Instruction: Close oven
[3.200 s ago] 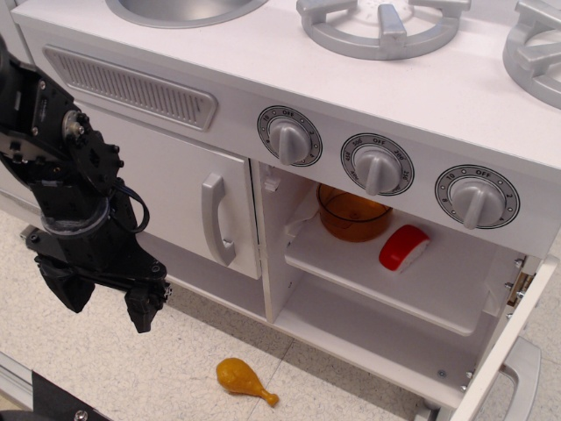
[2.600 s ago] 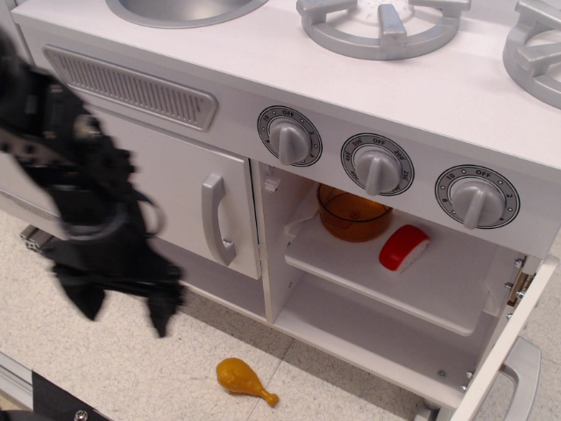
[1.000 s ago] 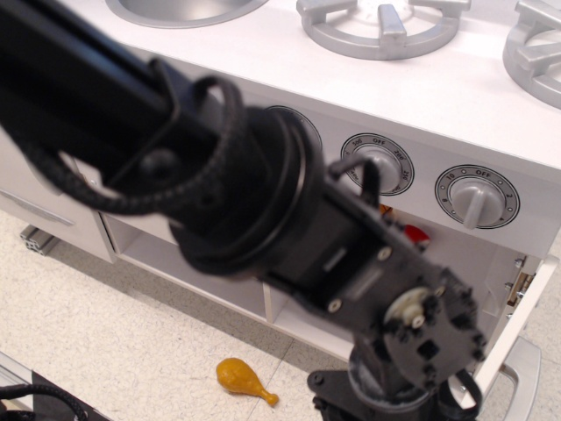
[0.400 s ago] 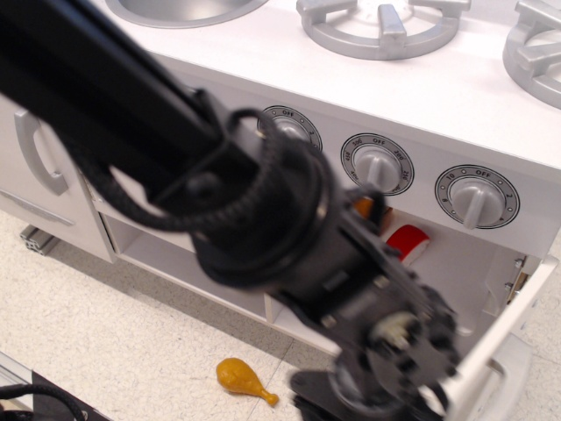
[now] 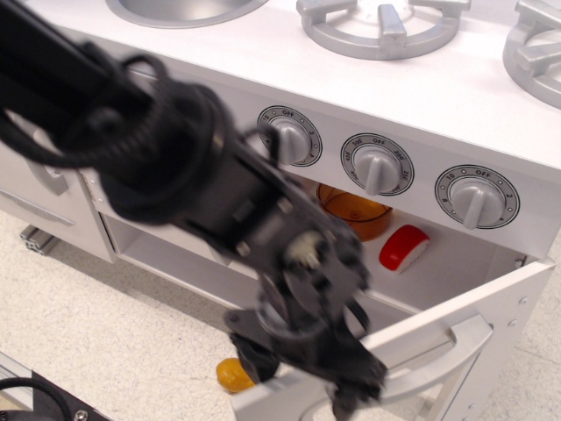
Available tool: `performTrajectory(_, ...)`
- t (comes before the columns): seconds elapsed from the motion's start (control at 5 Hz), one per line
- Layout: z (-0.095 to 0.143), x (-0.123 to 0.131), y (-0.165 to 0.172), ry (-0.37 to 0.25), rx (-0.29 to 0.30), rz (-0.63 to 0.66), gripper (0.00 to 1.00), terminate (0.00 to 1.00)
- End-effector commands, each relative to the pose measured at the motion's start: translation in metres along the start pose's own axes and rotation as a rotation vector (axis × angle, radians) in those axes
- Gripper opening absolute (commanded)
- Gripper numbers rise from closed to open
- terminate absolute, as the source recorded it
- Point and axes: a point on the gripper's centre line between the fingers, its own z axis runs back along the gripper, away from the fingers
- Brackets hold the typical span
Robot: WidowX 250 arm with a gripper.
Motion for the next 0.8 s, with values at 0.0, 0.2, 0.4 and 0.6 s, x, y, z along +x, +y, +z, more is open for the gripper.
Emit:
performTrajectory(0.0, 0.038, 0.039, 0.03, -0.054, -0.015, 0.067, 1.0, 0.0)
performTrajectory(0.2, 0.064, 0.044, 0.041, -0.057, -0.027, 0.078, 1.0, 0.0)
performTrajectory(0.4, 0.085, 0.04, 0.043, -0.022, -0.042, 0.079, 1.0, 0.0)
performTrajectory(0.6, 0.082, 0.024, 0.032, 0.035, -0.055, 0.073, 1.0, 0.0)
